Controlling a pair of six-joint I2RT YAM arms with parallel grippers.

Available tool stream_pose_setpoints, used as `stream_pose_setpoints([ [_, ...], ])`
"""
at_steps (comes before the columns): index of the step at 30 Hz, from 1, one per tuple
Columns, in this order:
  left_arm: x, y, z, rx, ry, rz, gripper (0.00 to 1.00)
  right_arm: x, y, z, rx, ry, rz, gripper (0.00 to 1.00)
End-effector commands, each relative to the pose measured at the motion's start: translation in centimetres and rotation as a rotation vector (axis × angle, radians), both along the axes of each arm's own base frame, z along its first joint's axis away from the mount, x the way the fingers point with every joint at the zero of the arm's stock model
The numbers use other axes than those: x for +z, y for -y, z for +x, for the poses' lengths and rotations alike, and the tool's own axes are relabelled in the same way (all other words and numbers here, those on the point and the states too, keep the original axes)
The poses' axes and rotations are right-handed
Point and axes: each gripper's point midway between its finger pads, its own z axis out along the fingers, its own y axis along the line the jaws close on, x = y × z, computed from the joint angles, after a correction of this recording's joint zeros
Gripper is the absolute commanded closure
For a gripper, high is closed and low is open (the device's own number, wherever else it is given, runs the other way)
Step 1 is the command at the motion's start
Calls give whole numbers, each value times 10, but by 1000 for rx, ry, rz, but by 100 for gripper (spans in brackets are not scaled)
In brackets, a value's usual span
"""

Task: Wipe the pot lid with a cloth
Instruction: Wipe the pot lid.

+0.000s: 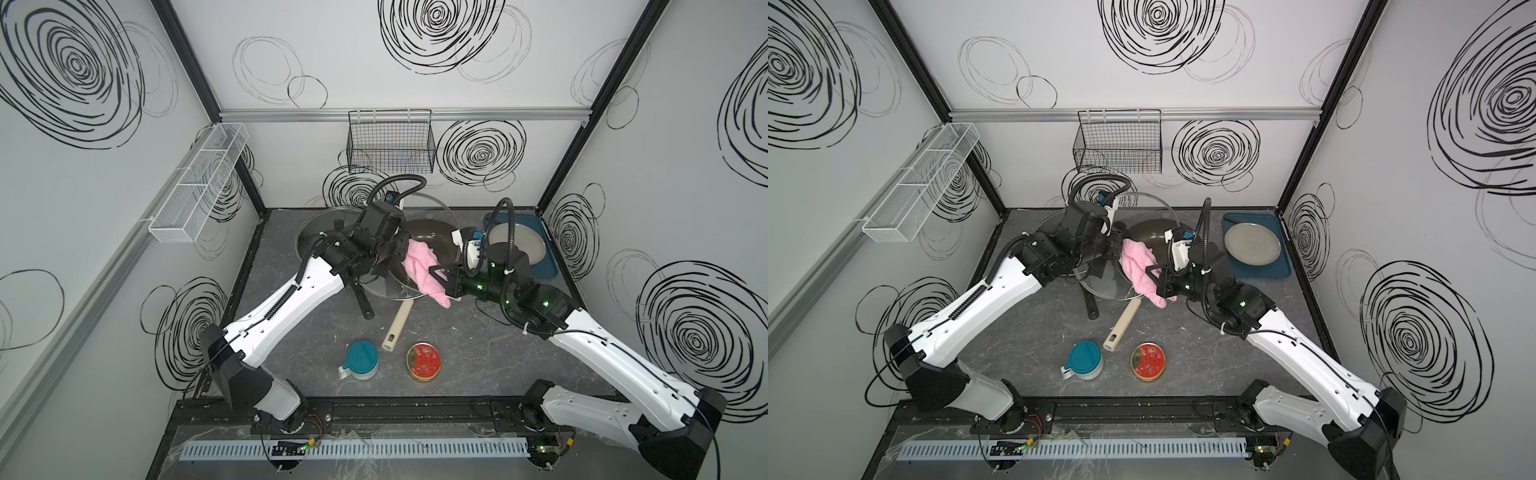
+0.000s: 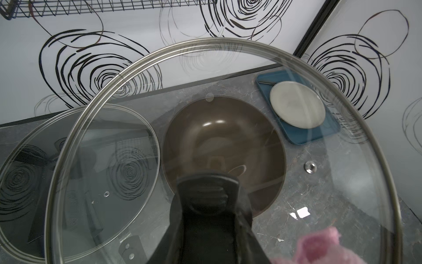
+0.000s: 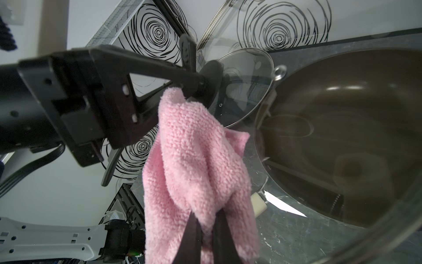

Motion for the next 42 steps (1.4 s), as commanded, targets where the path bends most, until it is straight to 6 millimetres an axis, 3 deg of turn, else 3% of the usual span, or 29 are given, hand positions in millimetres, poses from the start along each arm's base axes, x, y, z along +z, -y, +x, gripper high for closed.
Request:
stream_pose_setpoints([
  [1, 112, 9, 15, 35, 269, -298, 100, -5, -10, -2, -12, -18, 27, 100],
  [10, 111, 11, 14, 37, 261, -322, 100, -13, -44, 1, 10, -24, 30, 100],
  [19, 106, 10, 13, 51, 266, -320, 100, -5, -64, 8, -23, -42, 119, 100],
  [35, 102, 7, 15, 80, 268, -325, 100, -12, -81, 9, -50, -106, 201, 100],
  [42, 101, -4, 16, 97, 278, -267, 100, -15, -59, 10, -119, -91, 125, 100],
])
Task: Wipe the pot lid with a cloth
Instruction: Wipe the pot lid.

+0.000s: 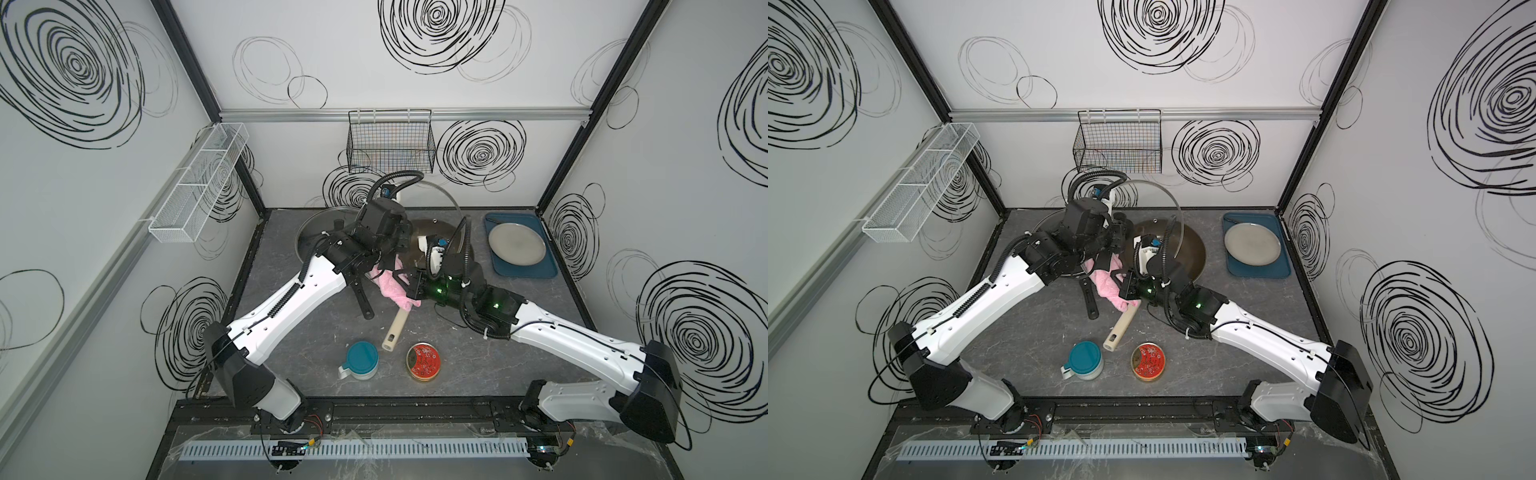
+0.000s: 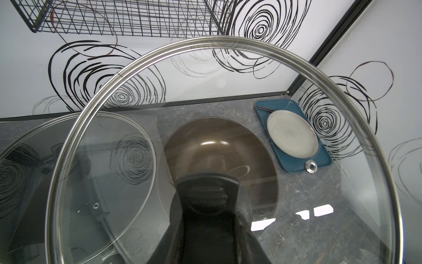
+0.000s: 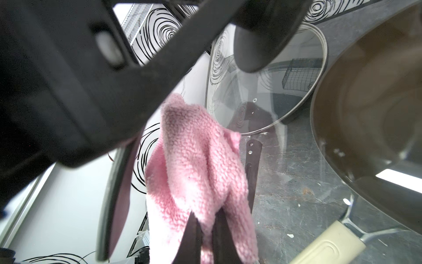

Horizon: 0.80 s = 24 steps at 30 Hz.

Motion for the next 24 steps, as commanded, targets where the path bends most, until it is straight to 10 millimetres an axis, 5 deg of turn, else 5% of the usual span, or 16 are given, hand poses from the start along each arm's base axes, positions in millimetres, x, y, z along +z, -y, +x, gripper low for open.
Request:
stream_pose_setpoints([
  [1, 86, -9, 2, 29, 232, -160, 100, 4, 20, 3, -70, 16, -43, 100],
  [17, 78, -21, -11, 2, 209, -71, 100, 22, 106, 26, -247, 59, -181, 100],
  [24, 68, -8, -19, -87, 185, -44, 100, 38, 136, 50, -287, 98, -197, 100],
])
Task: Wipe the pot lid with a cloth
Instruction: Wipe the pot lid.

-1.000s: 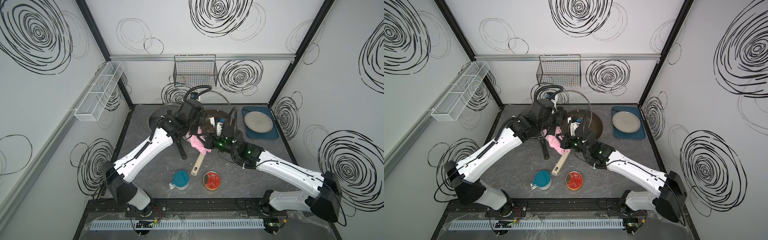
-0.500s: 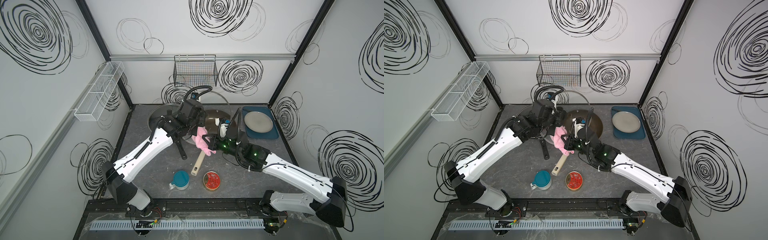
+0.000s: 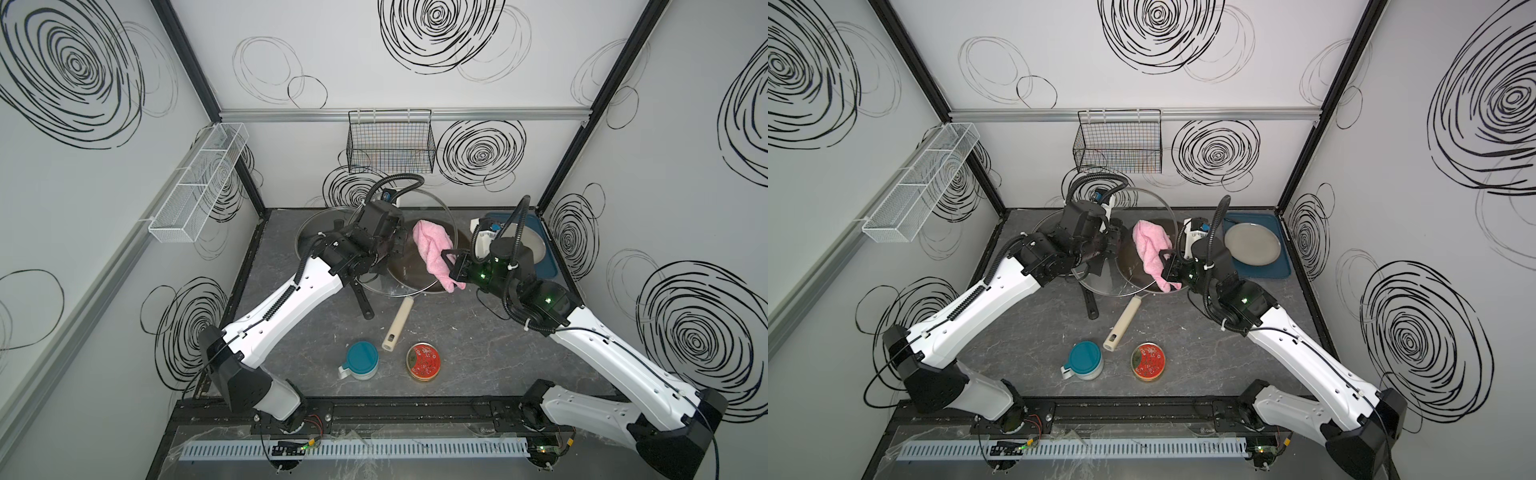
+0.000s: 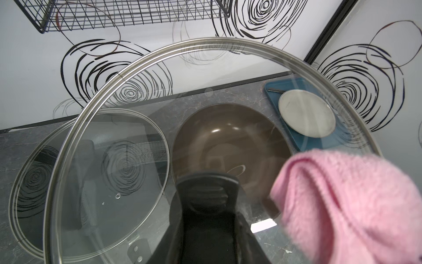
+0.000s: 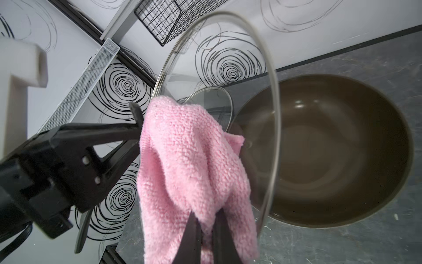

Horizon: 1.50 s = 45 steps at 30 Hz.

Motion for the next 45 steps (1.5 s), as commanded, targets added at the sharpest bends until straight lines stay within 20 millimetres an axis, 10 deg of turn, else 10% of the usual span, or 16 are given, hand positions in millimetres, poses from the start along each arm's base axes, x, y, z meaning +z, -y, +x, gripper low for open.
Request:
stream_pose_setpoints([
  [1, 78, 8, -9, -68, 199, -166, 100, 0, 15, 10, -9, 1, -61, 100],
  [21, 67, 44, -47, -313, 177, -124, 100, -1, -32, 74, 190, 3, -94, 100],
  [45, 39, 44, -65, -451, 175, 56, 100, -9, -74, 66, 487, -35, -138, 100],
])
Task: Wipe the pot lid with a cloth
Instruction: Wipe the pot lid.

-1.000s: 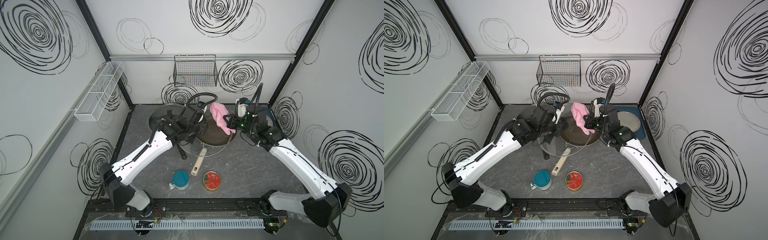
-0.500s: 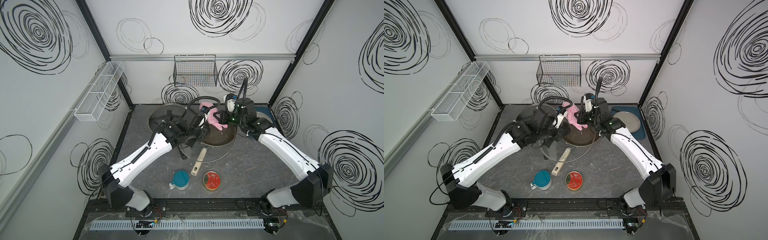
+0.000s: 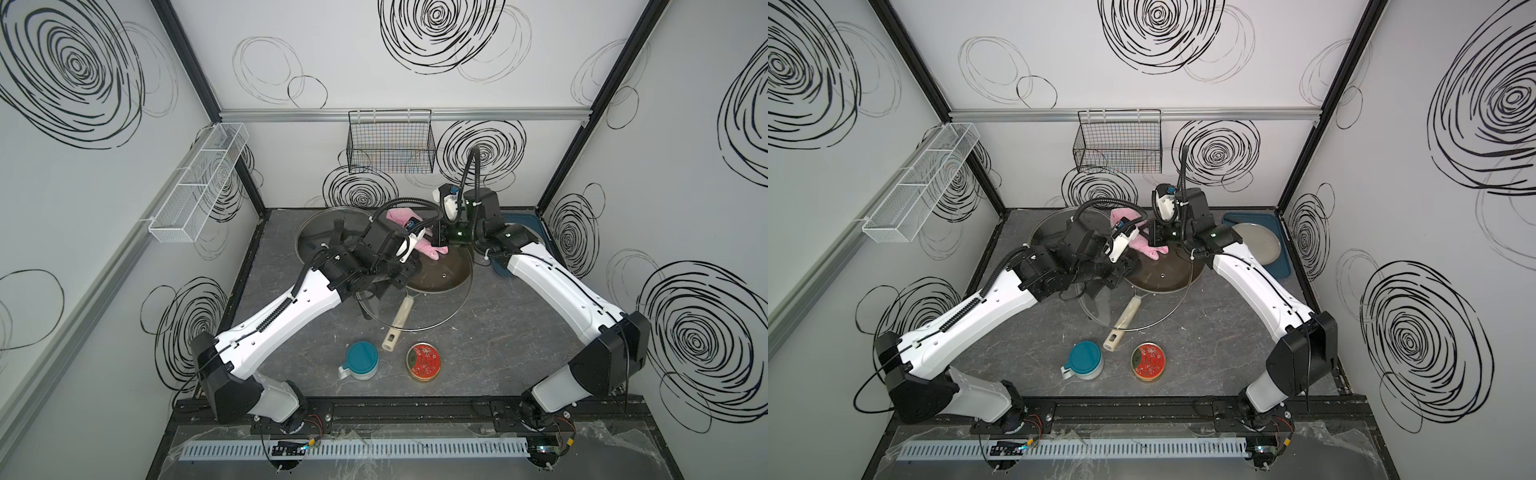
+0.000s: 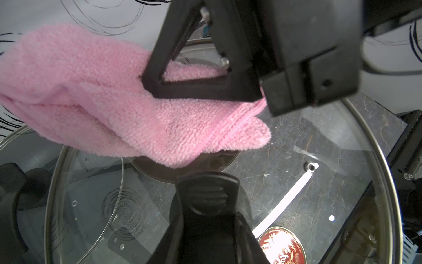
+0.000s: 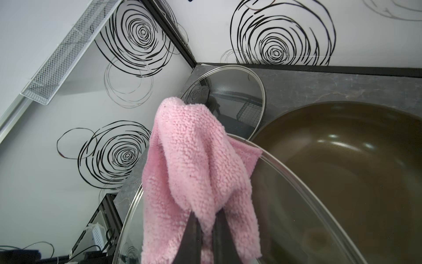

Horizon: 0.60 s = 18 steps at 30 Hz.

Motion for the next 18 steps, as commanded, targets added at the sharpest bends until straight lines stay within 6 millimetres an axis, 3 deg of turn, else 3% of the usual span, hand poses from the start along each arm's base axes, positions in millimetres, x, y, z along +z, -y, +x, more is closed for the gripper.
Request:
stream_pose_setpoints([
  [1, 69, 7, -1, -57, 203, -138, 100, 0, -6, -11, 97, -7, -20, 100],
  [11, 64, 9, -5, -88, 195, -136, 100, -4, -13, -12, 155, -22, -34, 100],
  [18, 66, -1, 15, 27, 179, -158, 100, 3, 18, 4, 5, -11, -20, 100],
])
